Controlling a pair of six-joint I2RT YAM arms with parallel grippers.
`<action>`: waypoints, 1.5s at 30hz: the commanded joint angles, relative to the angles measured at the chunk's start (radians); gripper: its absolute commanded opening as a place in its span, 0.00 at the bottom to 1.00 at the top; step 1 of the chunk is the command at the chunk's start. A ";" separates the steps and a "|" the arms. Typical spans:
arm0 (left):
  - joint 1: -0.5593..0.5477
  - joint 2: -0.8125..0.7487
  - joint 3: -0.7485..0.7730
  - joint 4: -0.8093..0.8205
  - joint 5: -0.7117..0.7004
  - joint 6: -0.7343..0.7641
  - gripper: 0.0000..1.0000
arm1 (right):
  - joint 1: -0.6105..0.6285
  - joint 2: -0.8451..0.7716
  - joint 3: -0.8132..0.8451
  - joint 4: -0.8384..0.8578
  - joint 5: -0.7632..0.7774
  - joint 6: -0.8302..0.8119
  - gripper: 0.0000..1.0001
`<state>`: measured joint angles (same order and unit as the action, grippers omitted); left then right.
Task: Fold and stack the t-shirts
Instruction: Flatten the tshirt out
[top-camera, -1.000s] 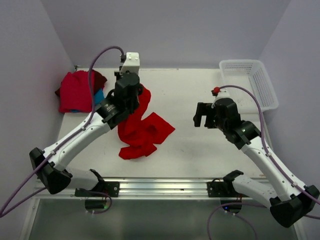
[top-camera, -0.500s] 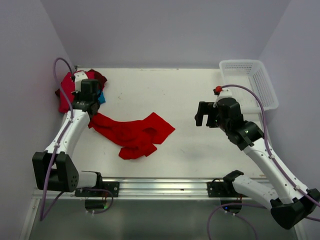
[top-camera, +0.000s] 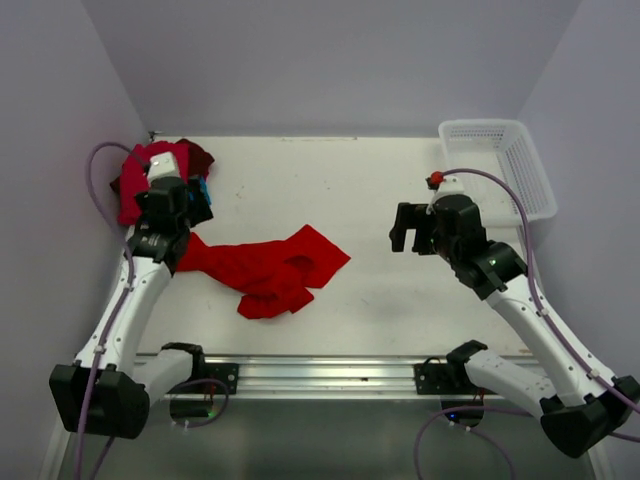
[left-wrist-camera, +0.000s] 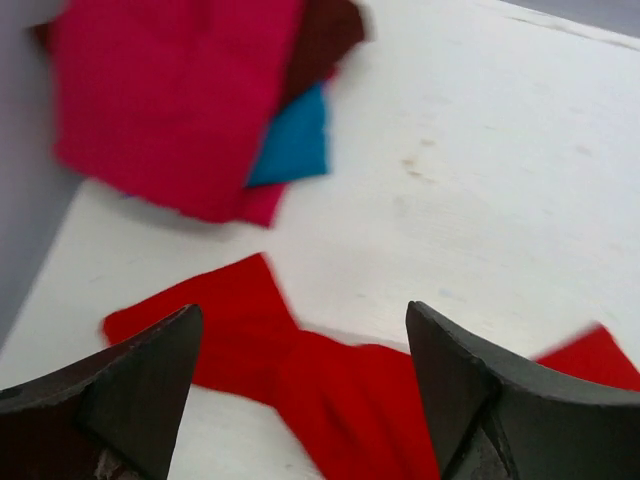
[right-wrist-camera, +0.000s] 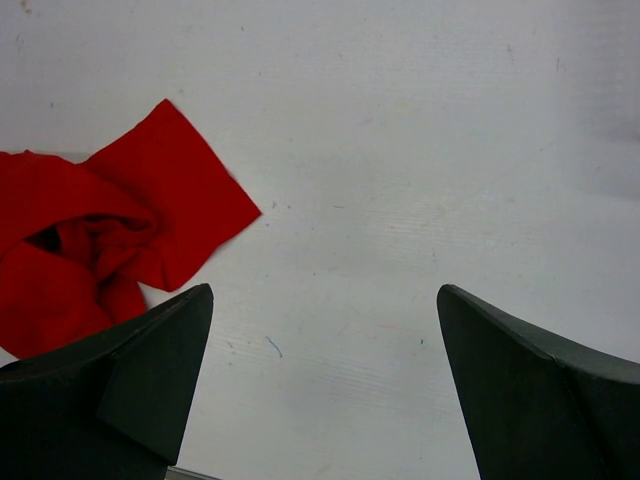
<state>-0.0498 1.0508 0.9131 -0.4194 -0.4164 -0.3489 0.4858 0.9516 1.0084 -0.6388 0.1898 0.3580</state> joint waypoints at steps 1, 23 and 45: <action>-0.181 0.107 0.081 0.106 0.213 0.169 0.86 | -0.004 0.009 0.021 0.008 -0.013 -0.002 0.99; -0.737 0.621 0.268 0.292 0.389 0.462 0.80 | -0.004 -0.054 0.087 -0.076 0.096 0.019 0.99; -0.811 0.899 0.363 0.330 0.340 0.386 0.75 | -0.004 -0.097 0.096 -0.114 0.114 0.013 0.99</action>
<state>-0.8589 1.9362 1.2289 -0.1425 -0.0673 0.0669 0.4839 0.8680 1.0664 -0.7460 0.2794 0.3695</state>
